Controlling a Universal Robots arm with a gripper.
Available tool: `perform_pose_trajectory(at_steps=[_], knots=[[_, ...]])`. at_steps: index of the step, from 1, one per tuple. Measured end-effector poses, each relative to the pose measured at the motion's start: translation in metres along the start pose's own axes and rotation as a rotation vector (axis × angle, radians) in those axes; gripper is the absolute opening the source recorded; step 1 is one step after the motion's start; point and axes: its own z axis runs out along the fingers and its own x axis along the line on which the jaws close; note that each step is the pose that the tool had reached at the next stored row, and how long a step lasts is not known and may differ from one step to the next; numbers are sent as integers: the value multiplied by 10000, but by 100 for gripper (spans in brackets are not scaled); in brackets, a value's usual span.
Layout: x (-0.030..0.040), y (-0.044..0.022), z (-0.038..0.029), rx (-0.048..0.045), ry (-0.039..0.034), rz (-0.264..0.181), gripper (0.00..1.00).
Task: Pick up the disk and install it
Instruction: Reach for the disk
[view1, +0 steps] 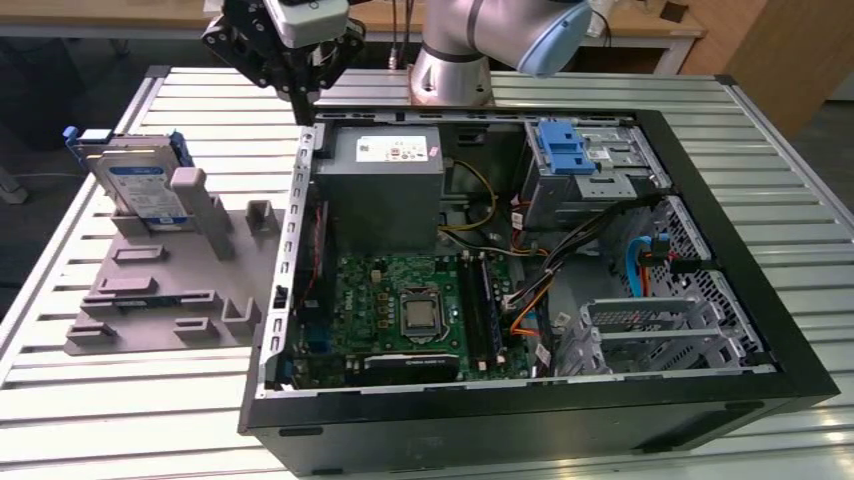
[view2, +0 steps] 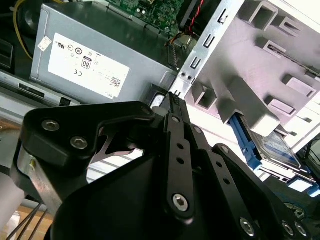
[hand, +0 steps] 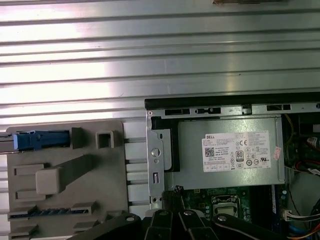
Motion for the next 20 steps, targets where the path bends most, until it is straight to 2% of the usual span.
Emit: perform_pose_trajectory(at_steps=[4,14,20], knots=[[36,3,2,0,0,1,11],[47,1,1,1,0,2,11],[115,6,1,0,-1,1,11]])
